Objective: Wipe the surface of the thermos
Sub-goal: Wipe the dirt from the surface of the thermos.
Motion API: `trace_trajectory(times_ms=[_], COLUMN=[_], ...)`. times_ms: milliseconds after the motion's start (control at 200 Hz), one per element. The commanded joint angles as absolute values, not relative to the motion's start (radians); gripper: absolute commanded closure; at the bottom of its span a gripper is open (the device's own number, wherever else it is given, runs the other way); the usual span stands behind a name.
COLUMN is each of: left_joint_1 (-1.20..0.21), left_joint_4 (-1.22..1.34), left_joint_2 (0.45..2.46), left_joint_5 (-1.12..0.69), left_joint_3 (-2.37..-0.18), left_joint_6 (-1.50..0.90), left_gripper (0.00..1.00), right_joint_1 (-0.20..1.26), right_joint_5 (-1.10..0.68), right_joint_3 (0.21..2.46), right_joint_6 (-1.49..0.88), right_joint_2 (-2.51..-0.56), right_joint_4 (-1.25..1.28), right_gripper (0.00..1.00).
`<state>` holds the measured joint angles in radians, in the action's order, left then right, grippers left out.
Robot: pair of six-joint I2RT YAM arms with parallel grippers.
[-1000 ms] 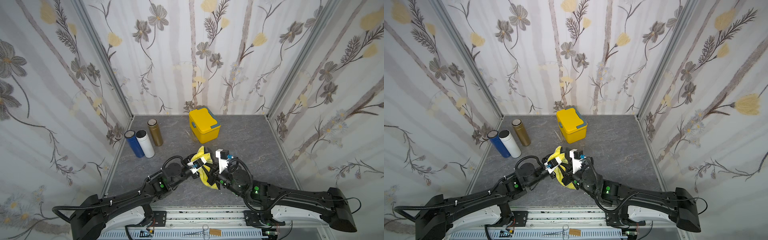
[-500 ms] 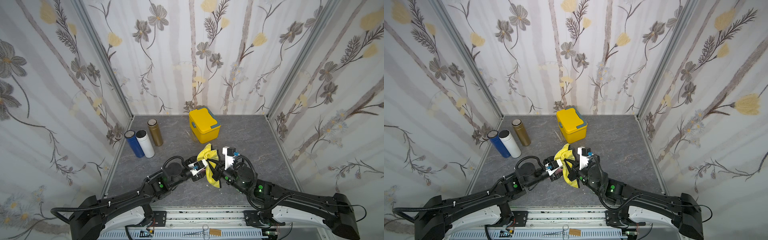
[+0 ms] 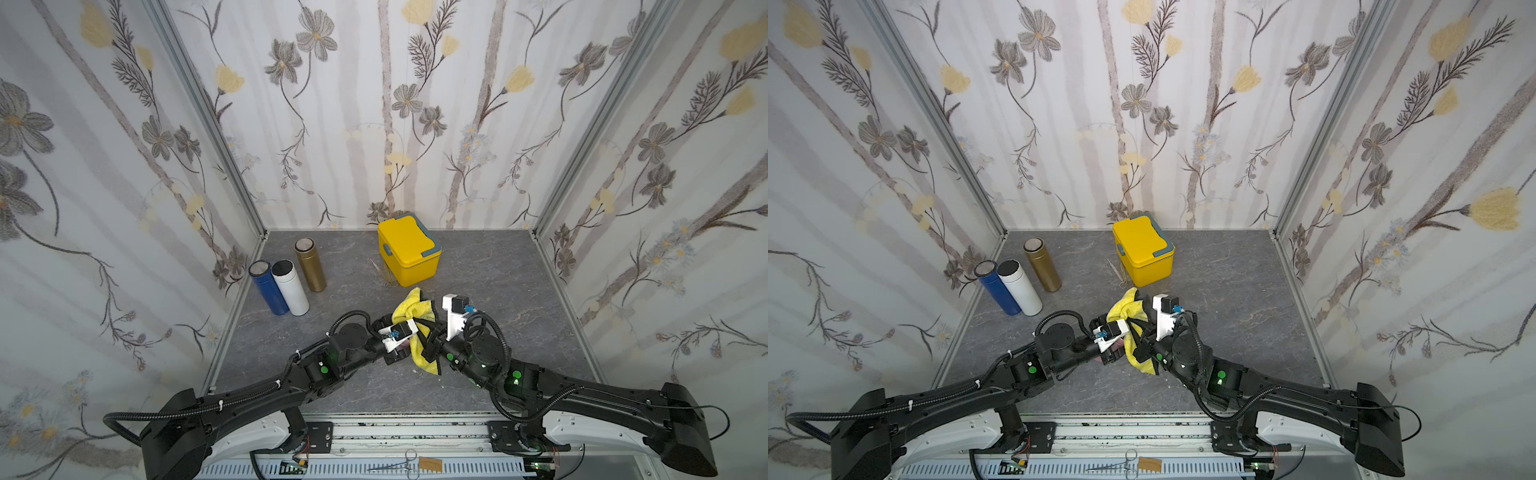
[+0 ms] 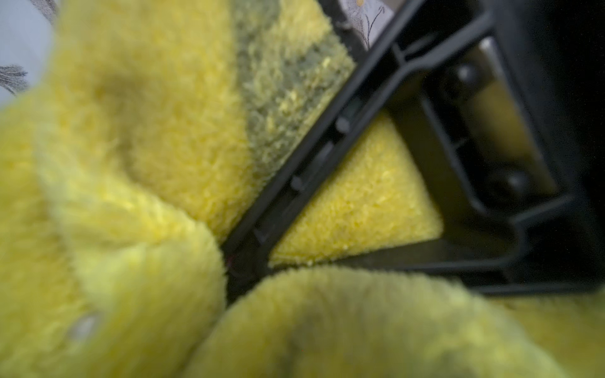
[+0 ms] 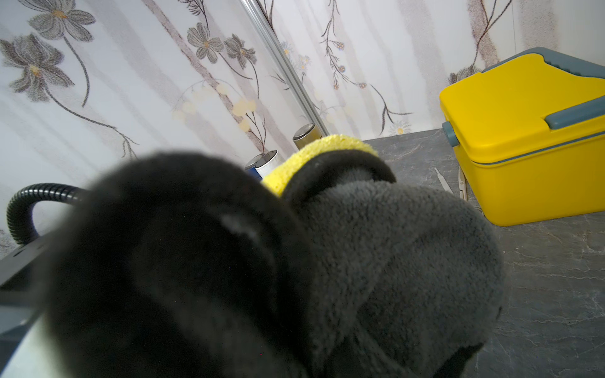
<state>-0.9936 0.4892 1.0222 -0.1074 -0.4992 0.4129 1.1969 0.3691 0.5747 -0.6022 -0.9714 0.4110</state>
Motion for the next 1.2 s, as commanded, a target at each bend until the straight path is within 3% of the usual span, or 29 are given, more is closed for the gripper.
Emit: trace_trajectory(times_ms=[0, 130, 260, 545, 879, 1084, 1194], left_joint_1=[-1.005, -0.987, -0.97, -0.99, -0.948, -0.948, -0.954], left_joint_4=[0.725, 0.776, 0.788, 0.717, 0.788, 0.744, 0.721], left_joint_2=[1.014, 1.007, 1.006, 1.009, 1.006, 1.003, 1.005], left_joint_5=[-0.144, -0.014, 0.001, -0.279, -0.024, -0.293, -0.333], left_joint_3=[-0.526, -0.522, -0.515, -0.53, -0.522, -0.522, -0.527], left_joint_6=[0.426, 0.372, 0.357, 0.396, 0.307, 0.339, 0.351], left_gripper=[1.0, 1.0, 1.0, 1.0, 1.0, 1.0, 1.0], right_joint_1=[1.192, 1.201, 1.208, 1.196, 1.224, 1.201, 1.18], right_joint_5=[0.355, 0.273, 0.277, 0.349, 0.281, 0.363, 0.36], right_joint_3=[0.559, 0.564, 0.567, 0.574, 0.58, 0.589, 0.58], right_joint_6=[-0.611, -0.579, -0.574, -0.577, -0.528, -0.556, -0.568], right_joint_2=[-0.973, -0.978, -0.985, -0.982, -0.978, -0.974, -0.964], right_joint_4=[0.284, 0.31, 0.311, 0.276, 0.303, 0.264, 0.262], right_gripper=[1.0, 1.0, 1.0, 1.0, 1.0, 1.0, 1.0])
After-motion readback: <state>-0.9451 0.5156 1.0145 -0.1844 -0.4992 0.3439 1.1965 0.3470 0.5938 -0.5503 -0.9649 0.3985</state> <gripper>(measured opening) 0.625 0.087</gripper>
